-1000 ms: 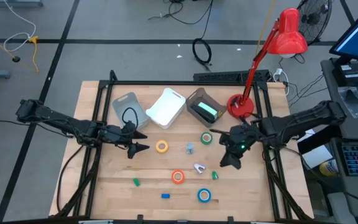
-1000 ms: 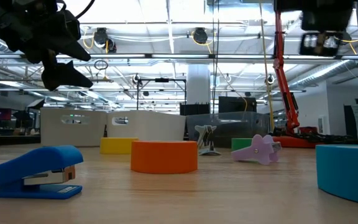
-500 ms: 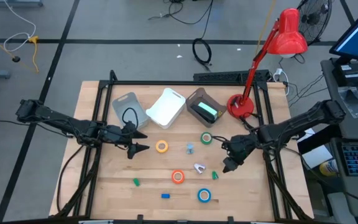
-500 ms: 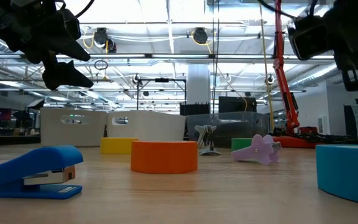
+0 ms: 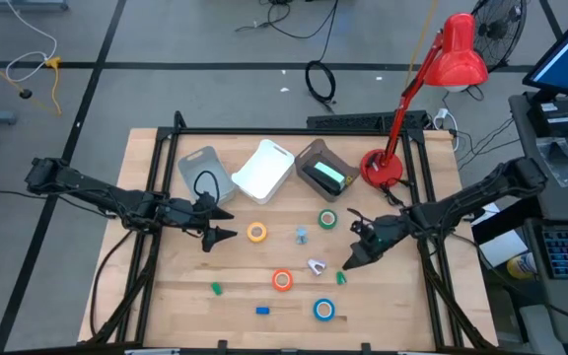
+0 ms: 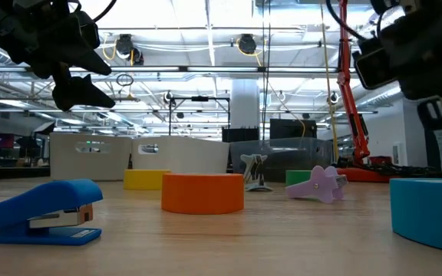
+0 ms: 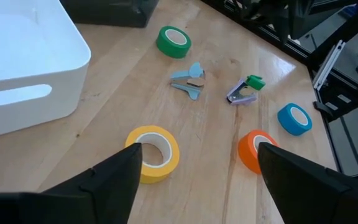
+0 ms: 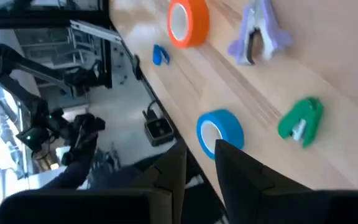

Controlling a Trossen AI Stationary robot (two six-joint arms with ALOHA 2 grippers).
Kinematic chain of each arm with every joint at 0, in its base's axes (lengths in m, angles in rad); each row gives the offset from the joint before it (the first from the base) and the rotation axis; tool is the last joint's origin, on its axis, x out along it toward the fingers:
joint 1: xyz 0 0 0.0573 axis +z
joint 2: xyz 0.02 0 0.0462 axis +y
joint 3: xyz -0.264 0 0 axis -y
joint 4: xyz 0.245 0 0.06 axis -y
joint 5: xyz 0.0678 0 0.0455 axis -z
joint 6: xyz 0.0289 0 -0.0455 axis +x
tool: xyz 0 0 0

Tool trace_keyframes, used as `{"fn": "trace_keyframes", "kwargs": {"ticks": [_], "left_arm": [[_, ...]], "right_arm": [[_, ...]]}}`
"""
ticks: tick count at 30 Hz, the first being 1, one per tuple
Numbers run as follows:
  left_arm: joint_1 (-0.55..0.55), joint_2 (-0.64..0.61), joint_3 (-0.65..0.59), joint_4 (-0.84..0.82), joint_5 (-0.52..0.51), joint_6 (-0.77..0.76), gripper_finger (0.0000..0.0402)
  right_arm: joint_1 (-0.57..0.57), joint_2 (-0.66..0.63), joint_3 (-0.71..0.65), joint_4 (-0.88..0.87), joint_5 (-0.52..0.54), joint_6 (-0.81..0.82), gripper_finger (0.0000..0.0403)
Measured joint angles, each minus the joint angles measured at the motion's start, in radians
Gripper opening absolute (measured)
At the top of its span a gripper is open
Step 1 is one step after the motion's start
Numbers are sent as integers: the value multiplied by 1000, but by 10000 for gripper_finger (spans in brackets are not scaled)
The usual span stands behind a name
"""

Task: Pick and place Stapler, Stapler remover, tape
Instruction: Put the right small green stapler into the black bin

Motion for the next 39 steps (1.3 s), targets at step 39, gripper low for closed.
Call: {"fn": "trace_keyframes", "kwargs": {"ticks": [39], "left_arm": [[0,0,0,-28,120,93,312]], "right_arm": [[159,451,533,-623,186,103,80]]}}
